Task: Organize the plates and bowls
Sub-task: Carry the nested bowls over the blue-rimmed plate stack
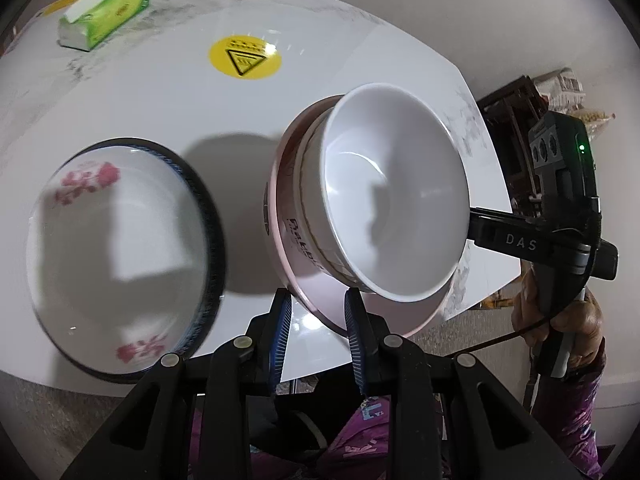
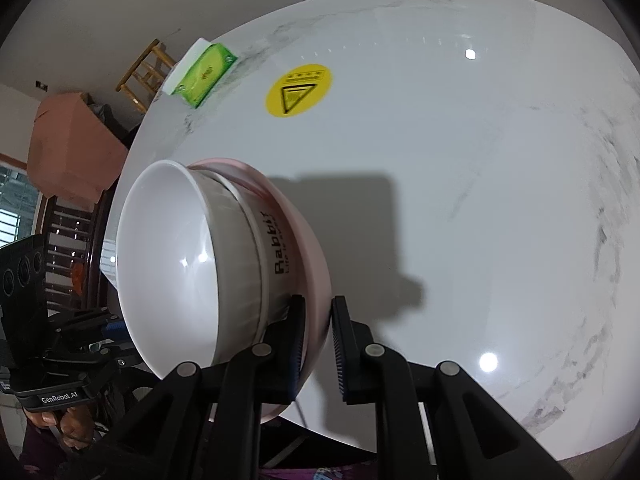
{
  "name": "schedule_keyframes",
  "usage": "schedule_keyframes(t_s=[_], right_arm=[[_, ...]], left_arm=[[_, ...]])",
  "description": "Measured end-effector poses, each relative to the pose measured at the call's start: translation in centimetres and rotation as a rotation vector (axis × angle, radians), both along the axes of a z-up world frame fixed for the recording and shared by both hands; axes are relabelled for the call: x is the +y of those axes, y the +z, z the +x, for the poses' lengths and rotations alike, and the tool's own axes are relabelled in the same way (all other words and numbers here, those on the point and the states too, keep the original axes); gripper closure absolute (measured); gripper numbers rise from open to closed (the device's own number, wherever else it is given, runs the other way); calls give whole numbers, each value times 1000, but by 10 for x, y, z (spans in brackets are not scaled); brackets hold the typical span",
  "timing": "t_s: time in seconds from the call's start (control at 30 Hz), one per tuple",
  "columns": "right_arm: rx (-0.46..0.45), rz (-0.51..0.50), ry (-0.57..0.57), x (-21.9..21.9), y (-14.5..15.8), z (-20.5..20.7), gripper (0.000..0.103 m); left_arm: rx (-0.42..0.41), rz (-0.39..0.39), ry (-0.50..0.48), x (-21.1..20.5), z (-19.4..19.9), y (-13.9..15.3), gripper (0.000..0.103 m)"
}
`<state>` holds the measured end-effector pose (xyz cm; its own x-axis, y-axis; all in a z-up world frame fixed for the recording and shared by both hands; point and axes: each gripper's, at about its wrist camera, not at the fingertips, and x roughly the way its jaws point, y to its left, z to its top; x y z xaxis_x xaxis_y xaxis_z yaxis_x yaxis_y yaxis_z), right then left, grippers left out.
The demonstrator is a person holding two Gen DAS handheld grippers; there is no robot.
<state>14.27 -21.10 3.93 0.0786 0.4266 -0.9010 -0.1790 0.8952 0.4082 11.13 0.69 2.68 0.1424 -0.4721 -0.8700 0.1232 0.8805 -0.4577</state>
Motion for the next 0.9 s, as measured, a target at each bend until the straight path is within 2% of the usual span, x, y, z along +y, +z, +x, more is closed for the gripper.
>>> schedule_keyframes(t_s=[0.53,0.9], right_arm=[[-21,22,126,90,22,11,89],[-6,25,195,147,17,15,89]], left_arm=[[-52,9,137,76,-23,24,79],[-60,11,217,128,-38,28,79]])
